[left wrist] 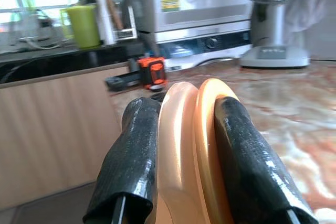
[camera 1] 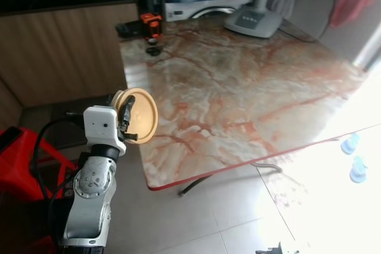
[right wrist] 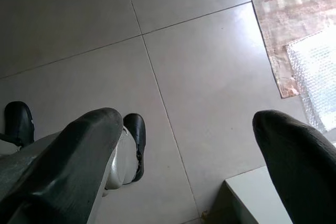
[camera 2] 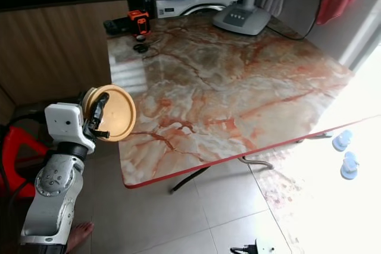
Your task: Restocking fridge
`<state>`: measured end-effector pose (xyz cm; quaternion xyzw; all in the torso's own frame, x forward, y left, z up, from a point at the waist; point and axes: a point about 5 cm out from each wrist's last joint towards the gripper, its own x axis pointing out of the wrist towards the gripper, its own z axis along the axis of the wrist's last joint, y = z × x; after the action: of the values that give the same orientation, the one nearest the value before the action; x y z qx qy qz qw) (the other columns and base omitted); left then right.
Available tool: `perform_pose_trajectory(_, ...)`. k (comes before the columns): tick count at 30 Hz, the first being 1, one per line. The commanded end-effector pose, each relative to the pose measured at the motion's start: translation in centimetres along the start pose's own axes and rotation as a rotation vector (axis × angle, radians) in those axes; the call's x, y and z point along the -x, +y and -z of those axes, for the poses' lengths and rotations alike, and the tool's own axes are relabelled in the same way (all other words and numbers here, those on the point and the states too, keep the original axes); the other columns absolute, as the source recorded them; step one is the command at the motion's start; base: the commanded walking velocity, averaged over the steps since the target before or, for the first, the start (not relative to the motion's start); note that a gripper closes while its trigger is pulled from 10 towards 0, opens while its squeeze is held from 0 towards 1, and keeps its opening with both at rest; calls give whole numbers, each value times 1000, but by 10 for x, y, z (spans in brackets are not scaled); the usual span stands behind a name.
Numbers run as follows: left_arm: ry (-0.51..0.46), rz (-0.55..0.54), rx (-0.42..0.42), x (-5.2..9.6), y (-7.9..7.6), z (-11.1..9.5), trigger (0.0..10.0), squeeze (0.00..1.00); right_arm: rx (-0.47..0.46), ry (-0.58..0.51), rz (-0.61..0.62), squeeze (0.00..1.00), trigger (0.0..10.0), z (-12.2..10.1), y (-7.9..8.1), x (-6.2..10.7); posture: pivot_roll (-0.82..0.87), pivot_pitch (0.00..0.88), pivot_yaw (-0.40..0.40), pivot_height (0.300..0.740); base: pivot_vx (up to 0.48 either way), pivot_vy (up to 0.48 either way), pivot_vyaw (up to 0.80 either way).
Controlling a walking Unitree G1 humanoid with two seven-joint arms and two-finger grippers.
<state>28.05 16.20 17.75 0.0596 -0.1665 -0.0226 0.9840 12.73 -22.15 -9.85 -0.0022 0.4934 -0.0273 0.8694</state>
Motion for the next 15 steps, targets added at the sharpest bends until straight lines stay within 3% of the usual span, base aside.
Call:
perform_pose_trajectory(1, -21, 7, -18, -3, 0, -4, 10000, 0, -18, 4, 9, 0, 10000, 2, -2, 1, -80, 46, -18, 740, 0, 0, -788)
perform_pose_trajectory(8, -29, 37, -64, -4, -3, -4, 10000, 0, -14, 5, 10, 0, 10000, 2, -2, 1, -77, 48, -21, 740, 0, 0, -788)
perform_pose_trajectory(12, -39, 61, -65, -4, -8, -6, 10000, 0, -7, 7, 6, 0, 10000, 2, -2, 1, -77, 43, -21, 740, 0, -478, -788)
perform_pose_trajectory(15, -39, 73, -71, -5, -10, -5, 10000, 0, 7, 12, 1, 0, 10000, 2, -1, 0, -77, 41, -21, 740, 0, 0, -788)
